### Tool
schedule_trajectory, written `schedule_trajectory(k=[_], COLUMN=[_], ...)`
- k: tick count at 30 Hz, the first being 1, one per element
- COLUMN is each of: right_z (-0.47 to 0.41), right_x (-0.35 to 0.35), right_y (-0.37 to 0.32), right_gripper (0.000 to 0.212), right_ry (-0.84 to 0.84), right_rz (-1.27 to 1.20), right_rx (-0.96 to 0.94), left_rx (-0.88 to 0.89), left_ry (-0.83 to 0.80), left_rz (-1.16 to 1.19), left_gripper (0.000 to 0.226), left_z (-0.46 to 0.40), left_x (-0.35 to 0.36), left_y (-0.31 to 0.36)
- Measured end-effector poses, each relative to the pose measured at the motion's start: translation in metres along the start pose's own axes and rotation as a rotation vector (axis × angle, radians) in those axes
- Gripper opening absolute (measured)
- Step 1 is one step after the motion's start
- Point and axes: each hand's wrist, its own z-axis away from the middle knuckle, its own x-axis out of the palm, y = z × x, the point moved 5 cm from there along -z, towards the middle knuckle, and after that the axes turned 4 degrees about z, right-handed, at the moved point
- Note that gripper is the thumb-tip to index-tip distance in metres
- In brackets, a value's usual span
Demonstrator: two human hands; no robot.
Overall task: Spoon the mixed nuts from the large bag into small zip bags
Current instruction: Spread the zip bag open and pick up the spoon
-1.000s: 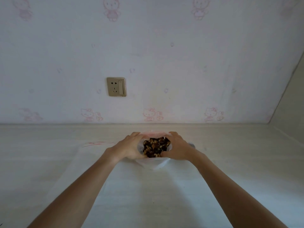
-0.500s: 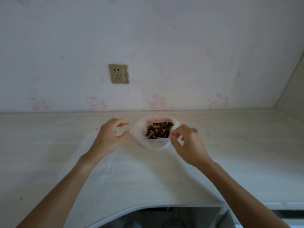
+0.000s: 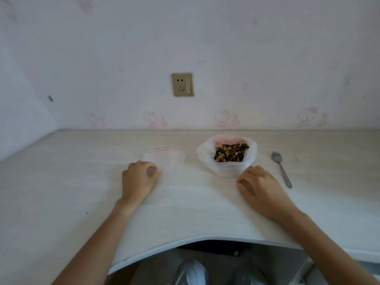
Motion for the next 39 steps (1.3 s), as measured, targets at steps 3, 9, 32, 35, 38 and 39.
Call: schedule_trajectory(k=[3,9,32,35,38,39], right_z=[0.000,-0.001,-0.031,-0.028,-0.027,-0.026], right_x=[0.000,-0.001,-0.063,-0.066,-0.068,-0.068], right_y=[-0.001,-0.002,-0.036,-0.033,-0.035,-0.036], right_gripper=[0.008,0.006,0.023,0.019,0.013,0.010], right_ry=[0.007,0.002,0.273,0.268,0.234,0.220], right_rz=[0.004,0.012,-1.020,-1.060,-1.096,-1.108], right_rx=[0.011,0.023,0.337,0.341,0.350,0.356], left_rx=[0.013,0.002,0.126,-0.022,-0.030,-0.012], left_ry=[0.050,0.236,0.163,-0.017,-0.092,-0.082], left_rz=[0.063,0.250,0.956,1.014,1.001,1.002], left_gripper=[0.007,0.008,0.050,0.073,0.058,0.049], left_z=[0.000,0.004,0.043,0.029,0.027,0.028], left_x=[-0.004,-0.024,-0.032,-0.028,-0.023,-0.022], left_y=[-0.003,-0.002,0.163,0.166,0.170,0.170])
